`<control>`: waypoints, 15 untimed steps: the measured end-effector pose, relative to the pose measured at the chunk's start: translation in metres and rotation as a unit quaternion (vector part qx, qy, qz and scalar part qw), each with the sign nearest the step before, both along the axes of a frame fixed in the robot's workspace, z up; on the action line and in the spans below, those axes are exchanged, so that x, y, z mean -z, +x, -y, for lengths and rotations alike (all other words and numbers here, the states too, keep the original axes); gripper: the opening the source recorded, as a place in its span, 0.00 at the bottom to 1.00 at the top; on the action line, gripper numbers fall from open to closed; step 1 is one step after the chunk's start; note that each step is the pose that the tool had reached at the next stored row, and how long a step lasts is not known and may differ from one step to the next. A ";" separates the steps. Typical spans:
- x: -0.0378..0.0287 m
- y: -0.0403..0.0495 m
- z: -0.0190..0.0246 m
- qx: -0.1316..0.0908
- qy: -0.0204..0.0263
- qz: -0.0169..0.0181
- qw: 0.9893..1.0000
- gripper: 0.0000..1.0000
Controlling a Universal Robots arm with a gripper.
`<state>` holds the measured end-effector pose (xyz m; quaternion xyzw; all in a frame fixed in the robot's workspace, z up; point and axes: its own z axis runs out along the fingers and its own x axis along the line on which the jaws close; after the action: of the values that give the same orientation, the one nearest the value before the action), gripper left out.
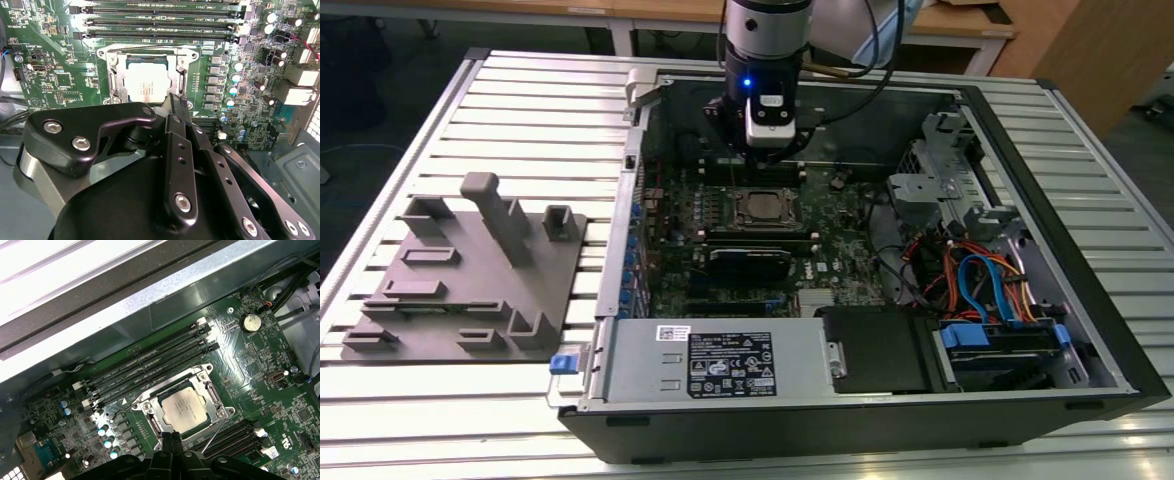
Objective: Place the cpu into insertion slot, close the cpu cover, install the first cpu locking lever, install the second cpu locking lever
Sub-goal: 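Install the first cpu locking lever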
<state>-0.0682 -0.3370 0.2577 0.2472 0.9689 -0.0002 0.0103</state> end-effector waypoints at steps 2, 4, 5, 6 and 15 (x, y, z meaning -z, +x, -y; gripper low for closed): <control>0.0000 0.0000 0.0000 0.000 0.000 0.000 1.000 0.10; 0.0000 0.0000 0.0000 -0.002 0.000 0.000 1.000 0.10; 0.0000 -0.0001 0.0000 -0.004 0.000 0.000 1.000 0.10; 0.0000 -0.0001 0.0000 -0.009 0.000 0.000 1.000 0.10; 0.0000 -0.0079 0.0000 -0.035 0.000 0.003 0.999 0.10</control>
<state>-0.0761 -0.3370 0.2577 0.2130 0.9770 0.0009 0.0127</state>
